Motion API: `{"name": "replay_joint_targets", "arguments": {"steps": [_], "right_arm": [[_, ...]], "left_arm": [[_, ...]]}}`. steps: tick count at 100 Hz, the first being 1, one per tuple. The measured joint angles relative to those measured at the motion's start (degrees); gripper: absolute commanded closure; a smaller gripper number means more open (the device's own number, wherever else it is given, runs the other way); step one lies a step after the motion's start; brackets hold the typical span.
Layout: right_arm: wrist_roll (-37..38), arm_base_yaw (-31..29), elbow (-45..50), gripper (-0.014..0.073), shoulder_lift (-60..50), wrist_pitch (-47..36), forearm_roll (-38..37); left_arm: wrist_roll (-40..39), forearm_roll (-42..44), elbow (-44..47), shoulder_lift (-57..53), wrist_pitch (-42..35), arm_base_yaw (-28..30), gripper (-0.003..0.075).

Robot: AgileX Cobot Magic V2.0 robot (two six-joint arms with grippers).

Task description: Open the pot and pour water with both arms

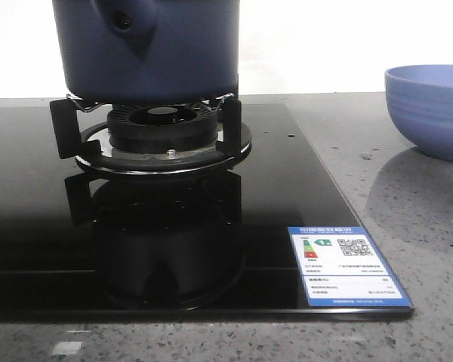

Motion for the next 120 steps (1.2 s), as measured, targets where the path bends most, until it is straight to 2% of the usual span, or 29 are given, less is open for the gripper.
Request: {"name": "replay_joint_targets", "arguments": {"steps": [15,28,38,59,80,120], "right_arm": [[-1.0,1.7,12.3,0.0637,-7.6,-8.1,0.0],[-1.1,1.7,21.2,0.0637,-13.7,-10.5,0.0],[-1.1,1.7,27.5,0.0637,-19.4,-12.1,0.0],[-1.1,1.7,36.7,0.0637,-30.2,-13.9,0.0],[-1.0,1.7,41.9,0.0637,-35.5,-13.9,0.0],[-1.2,1.7,42.3,0.0637,-35.7,-13.9,0.0]], "left_arm": [[6.3,0.0,12.5,-6.8,-9.6,-3.9,0.0741],[10.9,-1.4,23.0,-13.6,-16.6,-10.5,0.0741],[12.1,-2.8,29.9,-19.1,-20.8,-13.0,0.0741],[12.9,-5.4,40.9,-30.2,-21.6,-13.6,0.0741],[13.0,-9.2,48.8,-38.7,-21.8,-13.6,0.0741],[13.1,-11.3,50.5,-40.9,-21.9,-13.6,0.0741]]}}
